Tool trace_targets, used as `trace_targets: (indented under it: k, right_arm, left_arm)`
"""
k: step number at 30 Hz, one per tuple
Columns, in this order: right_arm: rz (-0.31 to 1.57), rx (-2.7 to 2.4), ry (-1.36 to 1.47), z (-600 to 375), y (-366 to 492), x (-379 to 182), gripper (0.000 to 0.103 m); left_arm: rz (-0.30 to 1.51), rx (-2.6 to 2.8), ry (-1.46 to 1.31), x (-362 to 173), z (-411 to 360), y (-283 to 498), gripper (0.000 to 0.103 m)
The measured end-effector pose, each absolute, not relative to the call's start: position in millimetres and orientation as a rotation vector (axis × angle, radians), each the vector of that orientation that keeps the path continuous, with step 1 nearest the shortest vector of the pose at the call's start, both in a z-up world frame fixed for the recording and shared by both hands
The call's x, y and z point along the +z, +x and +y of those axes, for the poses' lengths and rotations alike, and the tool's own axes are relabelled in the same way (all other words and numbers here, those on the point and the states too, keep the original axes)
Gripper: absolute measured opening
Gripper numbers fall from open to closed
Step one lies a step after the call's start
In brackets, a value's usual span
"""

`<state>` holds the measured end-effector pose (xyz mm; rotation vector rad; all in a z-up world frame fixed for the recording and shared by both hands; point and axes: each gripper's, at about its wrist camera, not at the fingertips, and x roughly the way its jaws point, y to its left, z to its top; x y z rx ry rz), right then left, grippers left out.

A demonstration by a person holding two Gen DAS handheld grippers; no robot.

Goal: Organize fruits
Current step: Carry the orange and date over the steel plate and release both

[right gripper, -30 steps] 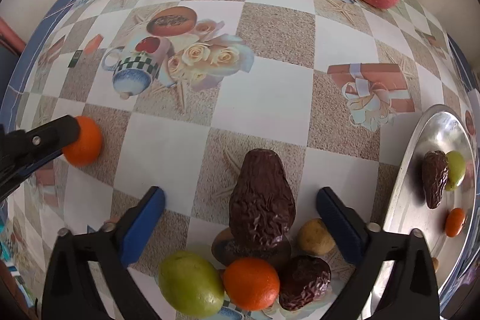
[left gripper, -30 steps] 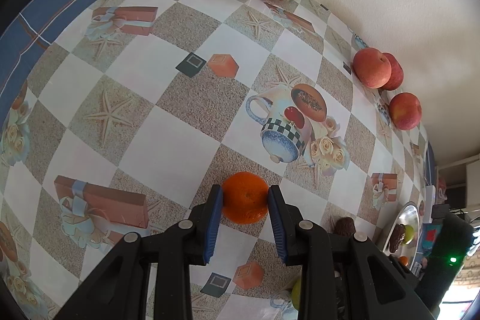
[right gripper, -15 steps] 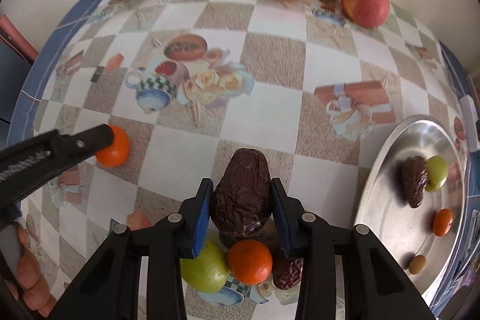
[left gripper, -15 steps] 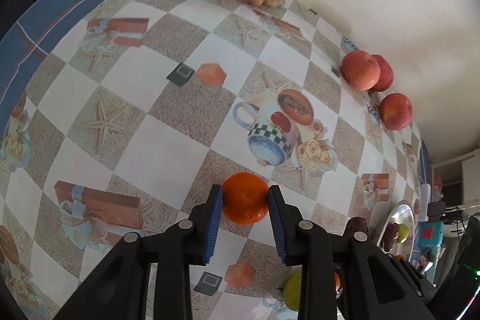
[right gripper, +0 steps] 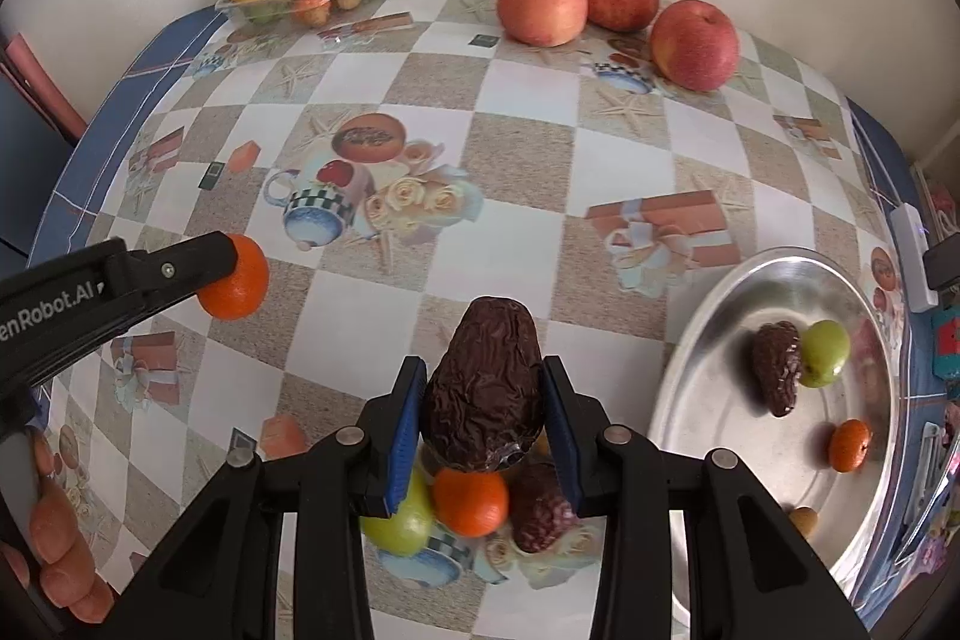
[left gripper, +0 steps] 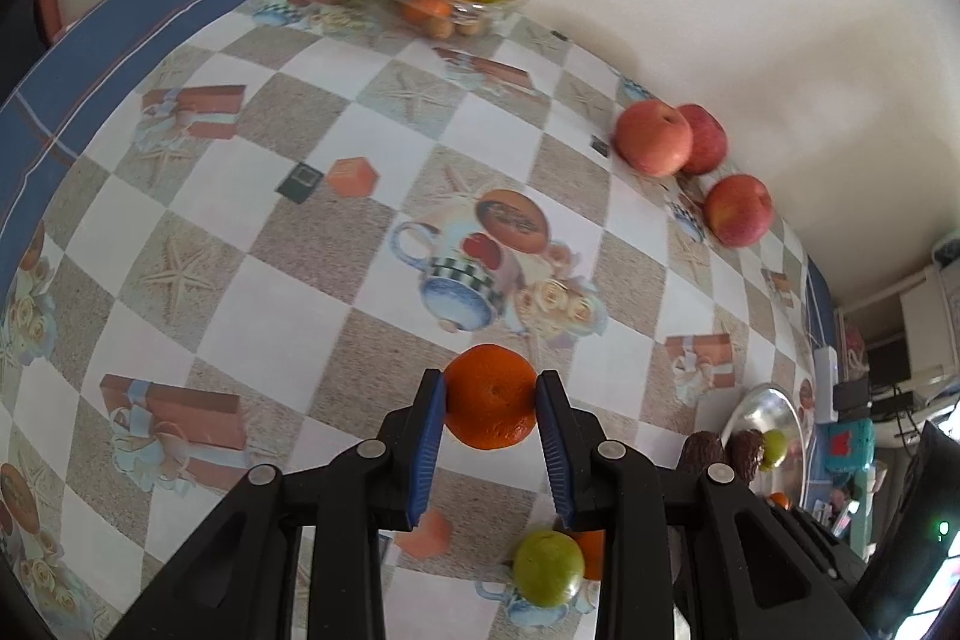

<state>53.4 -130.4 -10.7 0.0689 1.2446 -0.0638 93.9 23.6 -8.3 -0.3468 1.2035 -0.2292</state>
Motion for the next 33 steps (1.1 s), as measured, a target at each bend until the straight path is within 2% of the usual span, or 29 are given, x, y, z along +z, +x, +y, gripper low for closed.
trace_targets:
  k: [12, 21, 22, 25, 28, 29, 30, 32, 33]
  right_arm:
    - [1.206, -0.228, 0.131, -215, 24, 2, 0.04]
    - [1.155, -0.353, 0.281, -288, -7, 16, 0.041]
    - [1.15, -0.363, 0.298, -293, -10, 18, 0.043]
    - [1.134, -0.378, 0.331, -301, -13, 22, 0.064]
    - [1.131, -0.379, 0.338, -301, -12, 22, 0.065]
    - [1.134, -0.375, 0.333, -300, -11, 22, 0.065]
    - [1.138, -0.367, 0.328, -299, -11, 21, 0.065]
    - [1.152, -0.361, 0.315, -295, -9, 18, 0.065]
    - [1.159, -0.36, 0.31, -293, -8, 16, 0.065]
  left_arm:
    - [1.203, -0.457, -0.117, 2, -81, 49, 0.033]
    - [1.196, -0.701, -0.017, 8, -149, 8, 0.034]
    - [1.192, -0.706, -0.004, 9, -151, 6, 0.034]
    - [1.194, -0.695, 0.001, 7, -149, 8, 0.034]
    - [1.22, -0.648, -0.028, 2, -139, 15, 0.035]
    - [1.232, -0.619, -0.034, -1, -135, 19, 0.04]
    - [1.24, -0.588, -0.036, -3, -130, 22, 0.054]
    - [1.248, -0.503, -0.042, -7, -118, 29, 0.071]
    - [1.251, -0.462, -0.046, -9, -111, 34, 0.072]
